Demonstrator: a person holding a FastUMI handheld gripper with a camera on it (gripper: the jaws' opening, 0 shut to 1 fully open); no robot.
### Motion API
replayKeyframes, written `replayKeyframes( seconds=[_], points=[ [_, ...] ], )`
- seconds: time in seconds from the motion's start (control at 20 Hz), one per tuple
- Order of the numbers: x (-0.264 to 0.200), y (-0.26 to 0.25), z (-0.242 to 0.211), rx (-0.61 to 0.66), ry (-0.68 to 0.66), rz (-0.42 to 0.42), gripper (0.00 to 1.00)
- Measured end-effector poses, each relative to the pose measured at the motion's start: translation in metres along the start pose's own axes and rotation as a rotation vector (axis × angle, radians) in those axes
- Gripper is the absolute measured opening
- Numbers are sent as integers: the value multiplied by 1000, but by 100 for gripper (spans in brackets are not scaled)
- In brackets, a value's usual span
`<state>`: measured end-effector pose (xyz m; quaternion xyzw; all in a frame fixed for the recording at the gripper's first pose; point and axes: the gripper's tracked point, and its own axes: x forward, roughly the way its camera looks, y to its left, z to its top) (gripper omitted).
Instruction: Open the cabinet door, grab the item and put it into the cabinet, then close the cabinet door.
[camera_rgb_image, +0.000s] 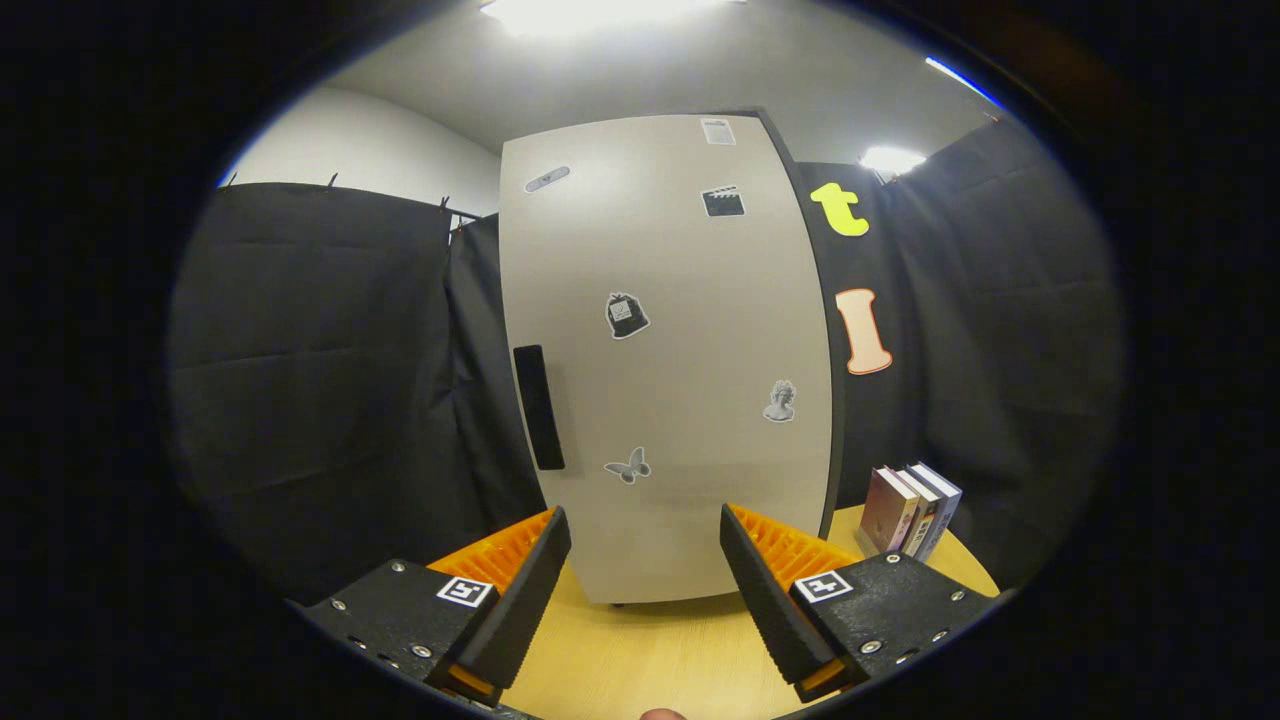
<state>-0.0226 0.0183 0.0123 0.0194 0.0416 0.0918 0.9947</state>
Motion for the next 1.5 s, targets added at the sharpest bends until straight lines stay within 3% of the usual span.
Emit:
replayKeyframes(
  seconds=[1.5],
  points=[
    [-2,3,-3,-2,10,2,94]
  ],
)
